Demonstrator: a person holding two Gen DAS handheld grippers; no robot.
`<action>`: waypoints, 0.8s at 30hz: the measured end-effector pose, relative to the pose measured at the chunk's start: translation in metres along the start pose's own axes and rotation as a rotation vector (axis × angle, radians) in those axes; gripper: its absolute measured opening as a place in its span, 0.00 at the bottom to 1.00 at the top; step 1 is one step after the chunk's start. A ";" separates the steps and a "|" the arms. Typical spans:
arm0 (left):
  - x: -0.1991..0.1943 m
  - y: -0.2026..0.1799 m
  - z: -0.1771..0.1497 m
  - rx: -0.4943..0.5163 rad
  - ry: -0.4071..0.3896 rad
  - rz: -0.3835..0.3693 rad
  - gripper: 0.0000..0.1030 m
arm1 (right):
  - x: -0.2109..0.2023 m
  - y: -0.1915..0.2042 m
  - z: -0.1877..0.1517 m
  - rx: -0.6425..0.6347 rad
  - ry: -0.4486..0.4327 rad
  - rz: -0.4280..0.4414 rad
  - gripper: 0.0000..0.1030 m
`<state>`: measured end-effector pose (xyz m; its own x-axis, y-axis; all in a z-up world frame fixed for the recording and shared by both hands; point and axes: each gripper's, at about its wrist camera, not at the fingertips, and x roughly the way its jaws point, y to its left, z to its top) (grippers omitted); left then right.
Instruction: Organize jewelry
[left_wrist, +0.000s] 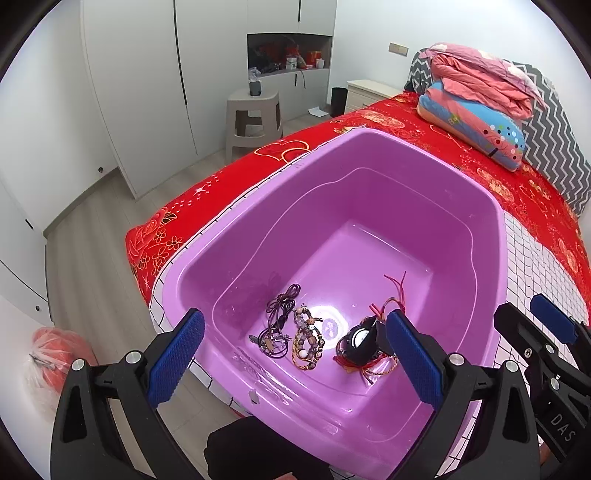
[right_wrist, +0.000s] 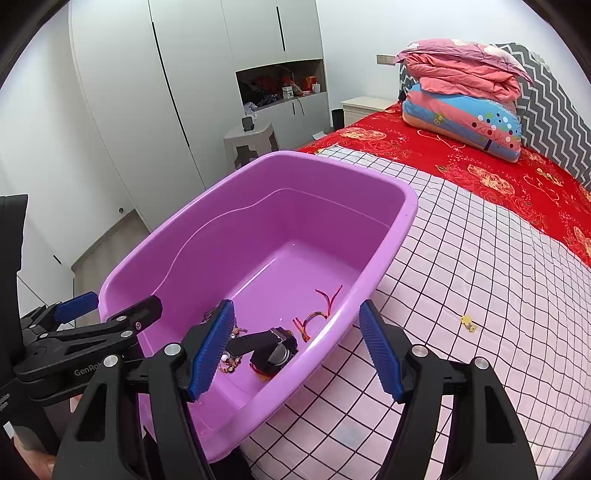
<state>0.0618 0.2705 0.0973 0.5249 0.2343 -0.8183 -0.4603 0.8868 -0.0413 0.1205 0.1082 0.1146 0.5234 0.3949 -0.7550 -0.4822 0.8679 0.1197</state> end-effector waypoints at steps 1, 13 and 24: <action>0.000 0.000 -0.001 0.002 0.000 -0.001 0.94 | 0.000 -0.001 0.000 0.001 0.000 0.000 0.65; -0.002 0.000 -0.001 0.002 -0.001 -0.006 0.94 | -0.001 -0.001 -0.002 -0.001 -0.001 -0.005 0.65; -0.001 -0.002 -0.002 0.006 -0.001 -0.007 0.94 | -0.001 -0.003 -0.003 0.003 0.002 -0.005 0.65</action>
<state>0.0601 0.2679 0.0970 0.5289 0.2290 -0.8172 -0.4527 0.8906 -0.0434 0.1190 0.1041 0.1134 0.5242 0.3901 -0.7570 -0.4777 0.8706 0.1178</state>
